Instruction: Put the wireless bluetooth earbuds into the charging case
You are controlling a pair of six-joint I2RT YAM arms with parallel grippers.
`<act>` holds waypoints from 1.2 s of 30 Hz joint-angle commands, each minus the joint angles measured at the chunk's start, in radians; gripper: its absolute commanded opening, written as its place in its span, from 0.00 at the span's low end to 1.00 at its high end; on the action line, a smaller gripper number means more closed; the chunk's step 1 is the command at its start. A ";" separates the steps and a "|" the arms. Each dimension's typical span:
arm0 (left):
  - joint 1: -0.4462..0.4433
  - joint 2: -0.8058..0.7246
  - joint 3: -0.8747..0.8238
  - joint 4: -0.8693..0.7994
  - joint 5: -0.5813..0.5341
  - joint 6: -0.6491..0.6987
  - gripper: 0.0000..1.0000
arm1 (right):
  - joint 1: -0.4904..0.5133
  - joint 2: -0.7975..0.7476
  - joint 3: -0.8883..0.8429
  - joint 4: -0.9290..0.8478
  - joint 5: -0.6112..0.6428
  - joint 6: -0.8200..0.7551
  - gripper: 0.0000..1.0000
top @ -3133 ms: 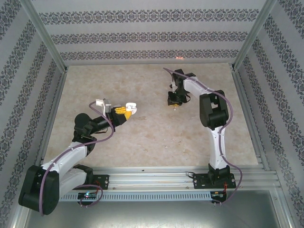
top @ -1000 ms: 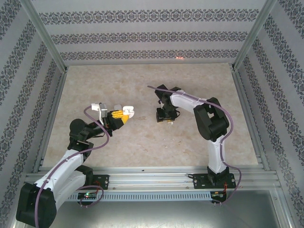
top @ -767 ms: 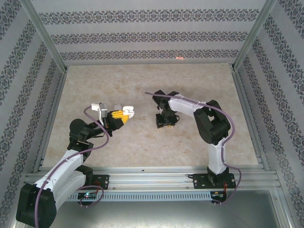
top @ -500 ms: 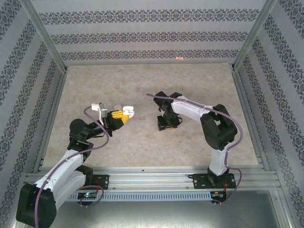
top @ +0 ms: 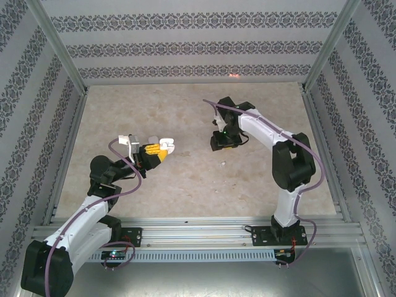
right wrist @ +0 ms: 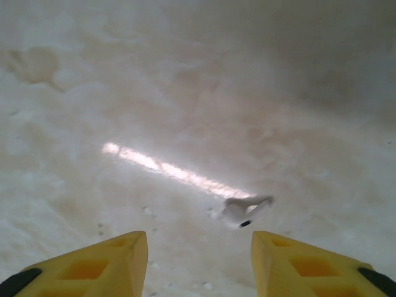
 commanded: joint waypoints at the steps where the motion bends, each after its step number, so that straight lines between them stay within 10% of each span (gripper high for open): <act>1: -0.008 -0.019 -0.011 0.023 0.004 -0.004 0.00 | -0.002 0.071 0.031 -0.010 -0.088 -0.065 0.51; 36: -0.007 -0.017 -0.007 0.008 0.001 0.002 0.00 | 0.036 0.102 -0.053 -0.073 0.025 0.021 0.47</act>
